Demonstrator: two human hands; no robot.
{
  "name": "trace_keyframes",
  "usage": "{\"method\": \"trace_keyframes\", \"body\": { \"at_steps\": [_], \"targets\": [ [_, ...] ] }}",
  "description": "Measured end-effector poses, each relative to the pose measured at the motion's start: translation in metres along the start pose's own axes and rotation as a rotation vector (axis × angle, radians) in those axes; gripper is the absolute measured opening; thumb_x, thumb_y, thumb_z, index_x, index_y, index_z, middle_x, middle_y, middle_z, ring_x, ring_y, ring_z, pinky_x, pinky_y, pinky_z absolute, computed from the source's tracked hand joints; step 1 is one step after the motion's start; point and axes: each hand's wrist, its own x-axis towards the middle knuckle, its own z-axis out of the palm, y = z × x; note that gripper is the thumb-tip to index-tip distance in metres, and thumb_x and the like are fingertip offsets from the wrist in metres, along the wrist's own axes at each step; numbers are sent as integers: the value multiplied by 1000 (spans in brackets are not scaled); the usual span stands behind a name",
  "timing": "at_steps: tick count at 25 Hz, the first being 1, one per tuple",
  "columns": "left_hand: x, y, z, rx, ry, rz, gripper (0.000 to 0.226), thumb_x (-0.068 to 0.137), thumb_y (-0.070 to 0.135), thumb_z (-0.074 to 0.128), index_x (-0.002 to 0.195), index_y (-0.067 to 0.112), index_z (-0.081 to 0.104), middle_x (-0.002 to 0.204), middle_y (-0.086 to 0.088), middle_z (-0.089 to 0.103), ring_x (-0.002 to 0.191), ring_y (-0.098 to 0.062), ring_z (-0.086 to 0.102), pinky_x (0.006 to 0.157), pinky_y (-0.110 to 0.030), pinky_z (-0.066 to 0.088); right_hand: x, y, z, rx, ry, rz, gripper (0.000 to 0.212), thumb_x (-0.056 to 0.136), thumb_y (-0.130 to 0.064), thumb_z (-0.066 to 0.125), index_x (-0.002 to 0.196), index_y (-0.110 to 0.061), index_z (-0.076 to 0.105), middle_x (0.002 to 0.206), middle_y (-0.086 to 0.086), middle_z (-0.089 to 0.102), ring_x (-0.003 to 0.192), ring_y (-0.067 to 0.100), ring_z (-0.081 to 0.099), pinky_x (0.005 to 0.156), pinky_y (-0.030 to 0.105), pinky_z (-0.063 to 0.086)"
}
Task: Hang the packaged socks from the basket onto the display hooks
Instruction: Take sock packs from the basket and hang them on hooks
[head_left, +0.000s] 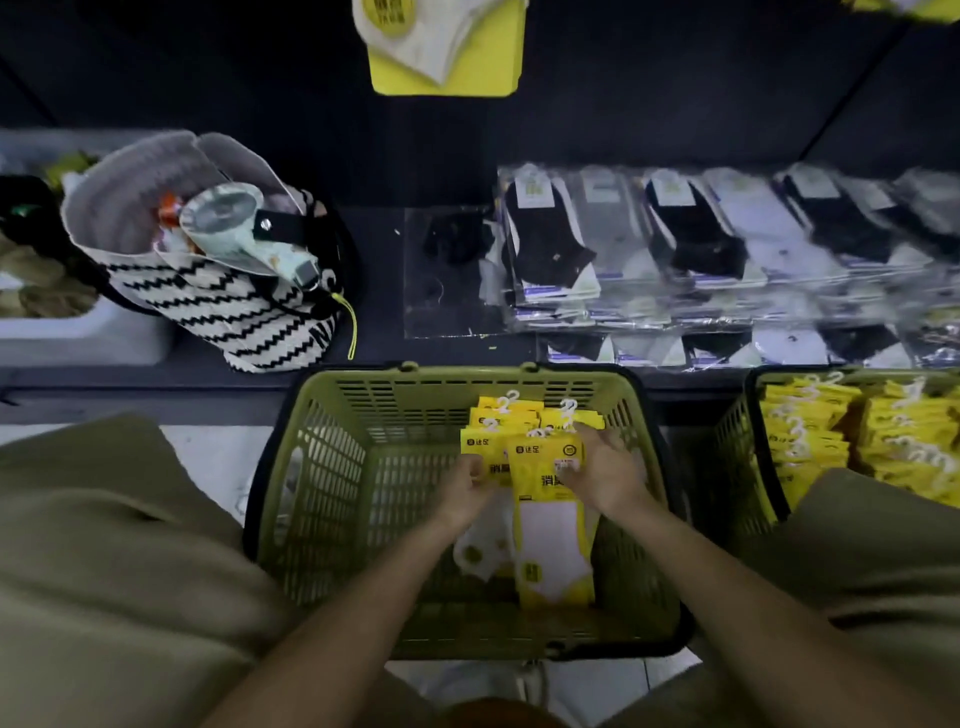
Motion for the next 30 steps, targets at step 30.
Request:
{"method": "trace_keyframes", "body": {
  "at_steps": [30],
  "targets": [
    [-23, 20, -120, -174, -203, 91, 42, 81, -11, 62, 116, 9, 53, 97, 2, 66, 82, -3, 64, 71, -12, 51, -22, -99, 38, 543, -172, -282, 47, 74, -31, 77, 116, -21, 59, 110, -7, 66, 103, 12, 59, 86, 28, 49]
  ]
}}
